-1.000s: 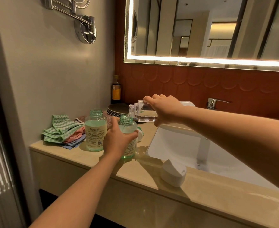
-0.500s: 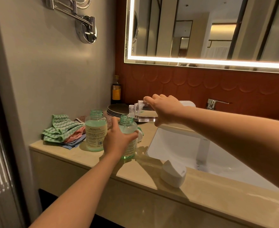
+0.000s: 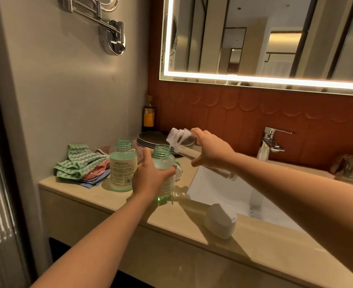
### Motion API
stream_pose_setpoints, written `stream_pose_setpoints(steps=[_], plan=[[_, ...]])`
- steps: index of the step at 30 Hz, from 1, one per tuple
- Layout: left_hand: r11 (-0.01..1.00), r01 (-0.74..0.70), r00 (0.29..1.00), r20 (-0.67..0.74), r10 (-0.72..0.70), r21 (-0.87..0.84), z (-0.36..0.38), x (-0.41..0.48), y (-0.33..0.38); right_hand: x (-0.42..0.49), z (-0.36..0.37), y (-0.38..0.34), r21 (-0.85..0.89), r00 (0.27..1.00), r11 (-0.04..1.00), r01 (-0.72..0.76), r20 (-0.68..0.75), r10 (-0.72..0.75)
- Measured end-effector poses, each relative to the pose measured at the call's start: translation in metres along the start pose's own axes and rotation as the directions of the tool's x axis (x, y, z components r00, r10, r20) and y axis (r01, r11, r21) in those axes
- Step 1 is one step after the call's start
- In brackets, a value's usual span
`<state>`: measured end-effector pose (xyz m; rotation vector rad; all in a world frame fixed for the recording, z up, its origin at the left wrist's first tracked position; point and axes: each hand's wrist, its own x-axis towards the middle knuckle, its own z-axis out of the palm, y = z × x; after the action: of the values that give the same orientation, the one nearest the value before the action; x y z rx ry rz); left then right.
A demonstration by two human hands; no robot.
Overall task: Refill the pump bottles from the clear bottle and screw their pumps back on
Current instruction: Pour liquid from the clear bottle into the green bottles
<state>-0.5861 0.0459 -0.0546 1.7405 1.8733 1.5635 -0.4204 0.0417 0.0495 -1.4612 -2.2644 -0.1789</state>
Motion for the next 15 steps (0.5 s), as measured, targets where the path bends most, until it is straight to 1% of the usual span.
stream_pose_setpoints(steps=[1, 2, 3, 4, 6, 8, 11, 13, 15], plan=[[1.000, 0.007, 1.000, 0.012, -0.007, -0.005, 0.000, 0.001, 0.000, 0.000, 0.002, 0.001, 0.140, 0.999, 0.990, -0.033, -0.023, 0.037], [1.000, 0.016, 1.000, 0.023, -0.016, -0.003, 0.001, 0.003, 0.000, 0.000, 0.004, 0.001, 0.293, 0.996, 0.954, -0.058, -0.043, 0.073], [1.000, 0.028, 0.999, 0.031, -0.028, 0.006, 0.001, 0.005, 0.001, 0.000, 0.005, 0.003, 0.437, 0.992, 0.896, -0.078, -0.054, 0.113], [0.999, 0.038, 0.999, 0.036, -0.039, 0.018, 0.001, 0.008, 0.001, 0.000, 0.007, 0.004, 0.552, 0.987, 0.828, -0.097, -0.057, 0.153], [0.998, 0.047, 0.998, 0.050, -0.049, 0.042, 0.003, 0.012, 0.003, -0.002, 0.013, 0.009, 0.693, 0.971, 0.708, -0.133, -0.051, 0.232], [0.997, 0.047, 0.996, 0.075, -0.051, 0.054, 0.004, 0.017, 0.004, -0.003, 0.018, 0.013, 0.768, 0.956, 0.621, -0.155, -0.043, 0.292], [0.995, 0.068, 0.993, 0.093, -0.075, 0.076, 0.006, 0.028, 0.008, -0.006, 0.025, 0.016, 0.836, 0.949, 0.525, -0.162, -0.014, 0.316], [0.988, 0.078, 0.992, 0.085, -0.089, 0.134, 0.006, 0.034, 0.011, -0.008, 0.028, 0.018, 0.847, 0.949, 0.505, -0.167, 0.000, 0.315], [0.986, 0.066, 0.995, 0.063, -0.076, 0.153, 0.005, 0.035, 0.015, -0.010, 0.031, 0.019, 0.847, 0.947, 0.503, -0.171, 0.000, 0.321]])
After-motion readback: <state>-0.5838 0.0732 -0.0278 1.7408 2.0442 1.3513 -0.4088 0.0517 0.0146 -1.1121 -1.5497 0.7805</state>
